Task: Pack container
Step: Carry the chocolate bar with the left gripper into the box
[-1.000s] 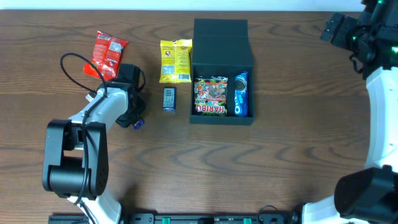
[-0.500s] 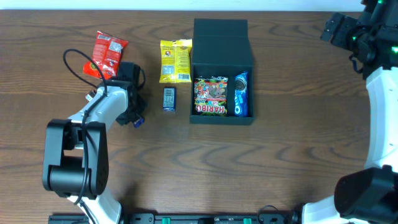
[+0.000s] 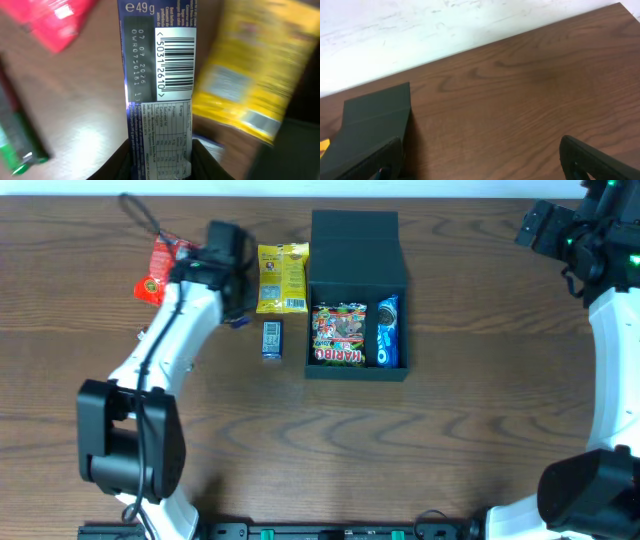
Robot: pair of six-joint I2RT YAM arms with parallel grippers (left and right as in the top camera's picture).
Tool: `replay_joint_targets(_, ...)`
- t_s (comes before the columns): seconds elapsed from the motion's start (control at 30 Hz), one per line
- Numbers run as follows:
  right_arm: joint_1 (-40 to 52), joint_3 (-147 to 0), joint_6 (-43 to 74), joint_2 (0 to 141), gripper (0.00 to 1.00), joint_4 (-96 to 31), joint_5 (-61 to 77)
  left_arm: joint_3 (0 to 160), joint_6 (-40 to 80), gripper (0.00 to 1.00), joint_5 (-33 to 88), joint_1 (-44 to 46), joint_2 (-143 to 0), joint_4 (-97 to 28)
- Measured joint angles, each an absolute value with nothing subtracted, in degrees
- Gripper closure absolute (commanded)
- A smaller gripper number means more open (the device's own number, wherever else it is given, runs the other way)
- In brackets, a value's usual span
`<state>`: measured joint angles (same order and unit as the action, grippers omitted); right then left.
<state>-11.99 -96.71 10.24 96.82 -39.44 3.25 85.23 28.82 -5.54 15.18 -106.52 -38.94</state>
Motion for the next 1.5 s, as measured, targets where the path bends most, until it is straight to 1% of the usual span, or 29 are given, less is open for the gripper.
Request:
replay_joint_targets(0.23, -11.99, -96.71, 10.22, 96.82, 0.01, -39.46, 3.25, 87.13, 24.45, 0.78, -1.83, 28.51, -106.52, -31.07)
replay_joint_targets(0.43, -11.99, -96.71, 9.28, 96.82, 0.01, -40.16, 3.27, 87.99, 23.55, 0.8, 1.93, 33.8, -108.31, -26.33)
replay_joint_targets(0.53, -11.99, -96.71, 8.69, 96.82, 0.01, -42.09, 3.27, 91.81, 23.05, 0.81, 4.19, 35.14, -112.64, -27.27)
replay_joint_targets(0.77, -11.99, -96.71, 8.47, 96.82, 0.01, -46.57, 3.27, 102.17, 20.97, 0.8, 4.51, 38.54, -121.69, -37.28)
replay_joint_targets(1.0, -11.99, -96.71, 8.47, 96.82, 0.01, -49.47, 3.27, 102.8, 21.47, 0.78, 5.45, 40.66, -122.63, -40.51)
replay_joint_targets(1.3, -11.99, -96.71, 8.47, 96.82, 0.01, -50.5, 3.27, 102.89, 27.7, 0.79, 6.52, 40.66, -123.61, -42.09)
replay_joint_targets(1.5, -11.99, -96.71, 8.47, 96.82, 0.01, -51.16, 3.27, 102.89, 28.97, 0.77, 7.81, 40.66, -125.25, -42.0)
